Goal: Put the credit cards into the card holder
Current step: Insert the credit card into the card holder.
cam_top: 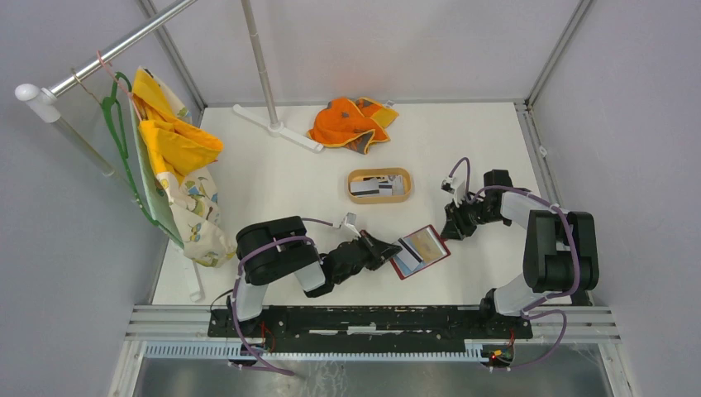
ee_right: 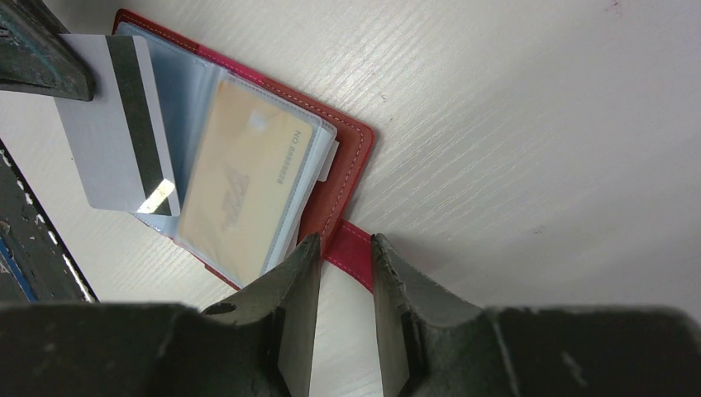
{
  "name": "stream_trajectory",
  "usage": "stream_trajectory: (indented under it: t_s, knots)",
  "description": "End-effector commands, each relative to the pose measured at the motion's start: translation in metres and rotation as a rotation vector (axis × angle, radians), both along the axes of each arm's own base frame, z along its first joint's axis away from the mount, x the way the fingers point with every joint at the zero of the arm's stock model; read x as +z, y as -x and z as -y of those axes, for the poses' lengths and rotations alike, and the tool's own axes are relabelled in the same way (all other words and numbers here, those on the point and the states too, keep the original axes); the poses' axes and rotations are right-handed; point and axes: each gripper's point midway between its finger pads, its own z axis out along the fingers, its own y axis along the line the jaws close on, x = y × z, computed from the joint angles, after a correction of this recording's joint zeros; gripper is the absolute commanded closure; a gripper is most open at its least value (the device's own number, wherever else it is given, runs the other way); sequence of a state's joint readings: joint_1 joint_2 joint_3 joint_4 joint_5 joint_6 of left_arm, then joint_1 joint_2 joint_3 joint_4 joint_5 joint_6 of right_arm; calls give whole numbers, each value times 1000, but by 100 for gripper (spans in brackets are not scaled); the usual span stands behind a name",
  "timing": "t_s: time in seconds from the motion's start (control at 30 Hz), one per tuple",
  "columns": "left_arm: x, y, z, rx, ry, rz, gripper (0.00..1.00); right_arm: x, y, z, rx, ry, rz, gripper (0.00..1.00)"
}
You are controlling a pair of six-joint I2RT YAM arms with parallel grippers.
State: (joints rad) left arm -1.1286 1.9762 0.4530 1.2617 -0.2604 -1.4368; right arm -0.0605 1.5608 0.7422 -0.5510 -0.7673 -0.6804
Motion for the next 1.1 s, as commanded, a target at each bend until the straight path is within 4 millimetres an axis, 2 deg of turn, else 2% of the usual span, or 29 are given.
stream_trajectory:
  t_s: [0.0,1.07]
  knots:
    - [6,-6,9,-7,11,36,98,-5,3,4,5,37,-8,65]
    - [-11,-5,20,-33,-3,-20,98,-5,3,3,7,36,-8,65]
